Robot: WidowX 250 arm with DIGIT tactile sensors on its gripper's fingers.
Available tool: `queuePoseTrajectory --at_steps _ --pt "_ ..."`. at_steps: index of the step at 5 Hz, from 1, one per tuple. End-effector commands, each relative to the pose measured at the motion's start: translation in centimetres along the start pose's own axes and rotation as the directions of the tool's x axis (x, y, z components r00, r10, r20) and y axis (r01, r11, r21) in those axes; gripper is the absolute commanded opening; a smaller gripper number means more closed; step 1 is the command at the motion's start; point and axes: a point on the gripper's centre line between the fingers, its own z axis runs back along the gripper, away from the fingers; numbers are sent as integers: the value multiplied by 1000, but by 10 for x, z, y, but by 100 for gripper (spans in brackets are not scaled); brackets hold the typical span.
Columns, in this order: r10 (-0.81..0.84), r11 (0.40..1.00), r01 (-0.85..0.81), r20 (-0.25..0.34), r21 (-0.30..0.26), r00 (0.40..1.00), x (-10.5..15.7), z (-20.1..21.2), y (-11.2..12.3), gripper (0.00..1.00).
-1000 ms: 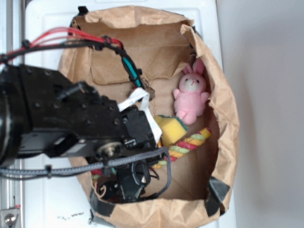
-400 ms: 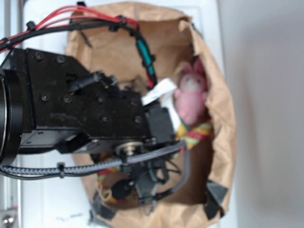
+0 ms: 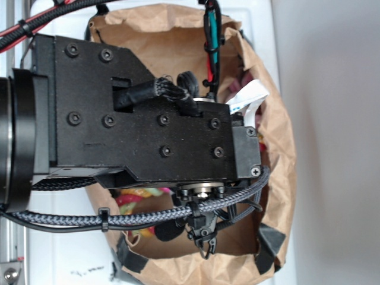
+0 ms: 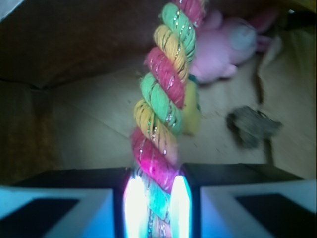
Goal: Grab the multicolored rope.
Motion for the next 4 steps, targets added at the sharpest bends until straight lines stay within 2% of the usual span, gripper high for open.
queuePoseTrajectory --at_steps 1,2,3,4 --pt "-46 999 47 120 0 992 -1 55 -10 0" --pt "-76 996 81 167 -24 983 2 66 -13 0" --pt "-74 996 82 170 -45 983 7 72 -14 0" --pt "-67 997 75 180 -36 981 14 81 -15 0"
